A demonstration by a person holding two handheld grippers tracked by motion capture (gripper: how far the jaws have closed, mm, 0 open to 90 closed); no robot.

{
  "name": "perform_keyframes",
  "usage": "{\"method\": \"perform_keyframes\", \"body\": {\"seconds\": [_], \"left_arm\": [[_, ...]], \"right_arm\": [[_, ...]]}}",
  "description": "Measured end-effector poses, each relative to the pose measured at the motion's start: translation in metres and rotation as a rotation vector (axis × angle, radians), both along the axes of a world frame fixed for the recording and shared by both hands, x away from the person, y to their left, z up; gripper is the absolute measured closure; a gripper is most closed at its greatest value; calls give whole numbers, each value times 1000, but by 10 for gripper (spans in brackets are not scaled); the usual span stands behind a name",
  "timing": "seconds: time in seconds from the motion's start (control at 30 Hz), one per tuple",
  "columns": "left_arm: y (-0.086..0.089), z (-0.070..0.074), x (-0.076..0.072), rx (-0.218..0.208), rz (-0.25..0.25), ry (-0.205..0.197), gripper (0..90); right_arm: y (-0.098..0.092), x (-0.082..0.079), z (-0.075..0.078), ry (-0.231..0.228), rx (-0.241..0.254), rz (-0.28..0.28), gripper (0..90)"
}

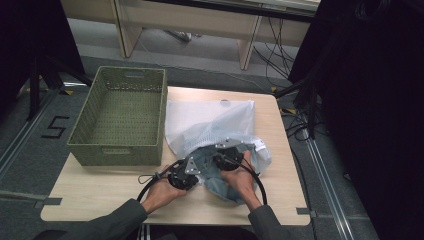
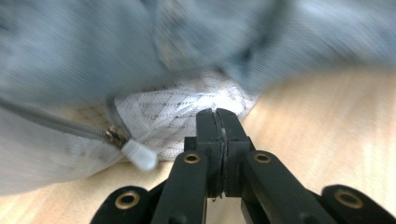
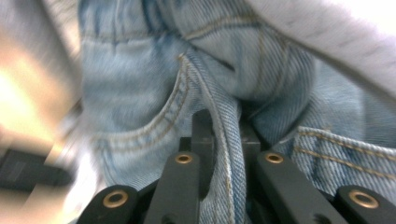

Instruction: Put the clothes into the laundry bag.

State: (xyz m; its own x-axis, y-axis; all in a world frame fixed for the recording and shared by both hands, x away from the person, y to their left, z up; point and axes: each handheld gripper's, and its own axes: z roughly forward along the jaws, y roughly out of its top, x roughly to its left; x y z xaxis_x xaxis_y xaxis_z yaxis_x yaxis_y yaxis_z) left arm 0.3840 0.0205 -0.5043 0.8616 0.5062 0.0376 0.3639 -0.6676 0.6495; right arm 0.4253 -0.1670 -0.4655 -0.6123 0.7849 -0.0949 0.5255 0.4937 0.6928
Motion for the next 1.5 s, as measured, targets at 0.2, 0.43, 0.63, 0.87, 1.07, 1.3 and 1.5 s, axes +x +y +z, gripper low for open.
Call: {"method": "perform_keyframes", "body": {"seconds": [0.2, 0.43, 0.63, 0.87, 1.07, 1.3, 1.5], "left_arm": [[5, 2, -13, 15, -49, 6, 882], [16, 2, -15, 8, -37, 44, 879], [17, 3, -12, 25, -62, 35, 873], [17, 4, -11, 37, -70, 42, 868], [17, 4, -11, 38, -71, 40, 866], [14, 5, -14, 56, -88, 18, 877], [13, 5, -19, 66, -73, -3, 881]], "right_arm": [[5, 29, 14, -127, 83, -89, 835], [21, 29, -9, -21, 67, -51, 626], [-3, 8, 21, 24, 142, 19, 452], [-24, -28, 27, 59, 193, 56, 398], [-4, -39, 0, 169, 114, 114, 348], [14, -16, -25, 151, -34, 41, 690], [20, 12, -10, 14, -11, -29, 761]]}}
